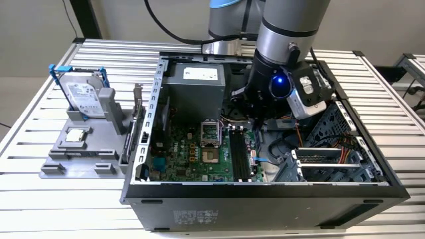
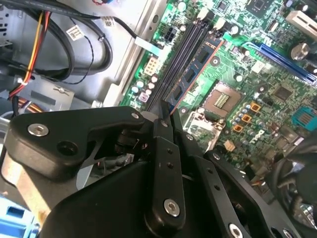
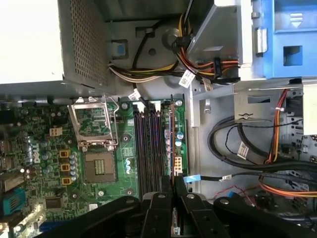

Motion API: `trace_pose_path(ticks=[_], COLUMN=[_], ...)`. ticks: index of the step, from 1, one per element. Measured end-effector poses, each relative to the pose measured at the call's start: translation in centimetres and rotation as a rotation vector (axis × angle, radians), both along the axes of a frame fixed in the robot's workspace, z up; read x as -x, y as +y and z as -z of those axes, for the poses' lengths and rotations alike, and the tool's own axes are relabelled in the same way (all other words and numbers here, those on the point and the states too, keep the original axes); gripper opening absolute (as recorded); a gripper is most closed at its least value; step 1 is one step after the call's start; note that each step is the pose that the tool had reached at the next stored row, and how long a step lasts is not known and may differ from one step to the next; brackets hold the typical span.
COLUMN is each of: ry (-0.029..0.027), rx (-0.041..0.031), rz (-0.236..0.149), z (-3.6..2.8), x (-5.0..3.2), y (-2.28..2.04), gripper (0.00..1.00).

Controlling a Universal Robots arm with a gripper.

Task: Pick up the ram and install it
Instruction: 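Insert the ram into the slot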

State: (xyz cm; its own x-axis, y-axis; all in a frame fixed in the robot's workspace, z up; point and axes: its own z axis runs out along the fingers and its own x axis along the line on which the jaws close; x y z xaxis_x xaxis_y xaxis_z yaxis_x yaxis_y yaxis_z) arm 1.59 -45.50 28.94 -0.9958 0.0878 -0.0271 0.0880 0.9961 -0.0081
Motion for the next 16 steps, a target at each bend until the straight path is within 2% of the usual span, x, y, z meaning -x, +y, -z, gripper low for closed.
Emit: trace_pose_path(ticks=[16], ry=[0.0], rx=[0.0], rz=[-0.002], z=[2.9], x=[0.0], y=[0.0], gripper=[0.0])
